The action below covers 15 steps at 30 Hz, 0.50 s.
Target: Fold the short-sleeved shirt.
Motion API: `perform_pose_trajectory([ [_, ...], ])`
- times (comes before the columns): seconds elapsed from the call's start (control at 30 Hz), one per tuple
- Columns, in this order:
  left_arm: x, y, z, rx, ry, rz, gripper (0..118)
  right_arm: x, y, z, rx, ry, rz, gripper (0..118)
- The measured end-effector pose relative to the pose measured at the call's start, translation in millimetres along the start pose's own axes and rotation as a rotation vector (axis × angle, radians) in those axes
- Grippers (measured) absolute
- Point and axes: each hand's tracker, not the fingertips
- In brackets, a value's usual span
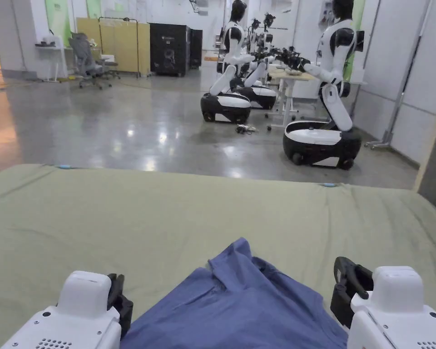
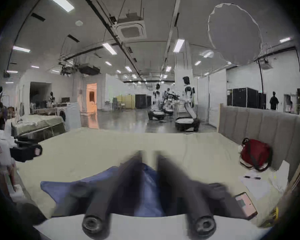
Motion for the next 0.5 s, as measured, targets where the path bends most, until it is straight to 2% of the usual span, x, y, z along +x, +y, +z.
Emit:
perform_pose_trajectory([
  [0.03, 5, 0, 3, -0.007, 0.018, 0.008, 0, -3, 0, 1, 0.002, 0.011, 0.003, 4],
  [0.1, -8, -4, 3, -0.039, -0.039, 0.018, 0, -6, 0, -1, -0.027, 0.063, -0.02, 4],
  [0.13, -16, -8, 5, -0.049, -0.033, 0.037, 0, -6, -3, -3, -0.023, 0.052, -0.016, 4],
  [0.37, -125, -65, 16, -0.279, 0.073, 0.204, 0, -16, -19, -11, -0.084, 0.079, -0.036, 4],
  [0.4, -139, -76, 16, -0.325, 0.06, 0.239, 8, -18, -23, -14, -0.092, 0.081, -0.042, 4],
  [0.43, -152, -86, 13, -0.371, 0.012, 0.277, 46, -20, -26, -16, -0.1, 0.084, -0.046, 4],
  [0.47, -160, -96, 9, -0.433, -0.018, 0.3, 92, -23, -29, -18, -0.113, 0.088, -0.049, 4],
  [0.5, -165, -106, 3, -0.486, -0.023, 0.294, 118, -26, -32, -20, -0.122, 0.093, -0.054, 4],
])
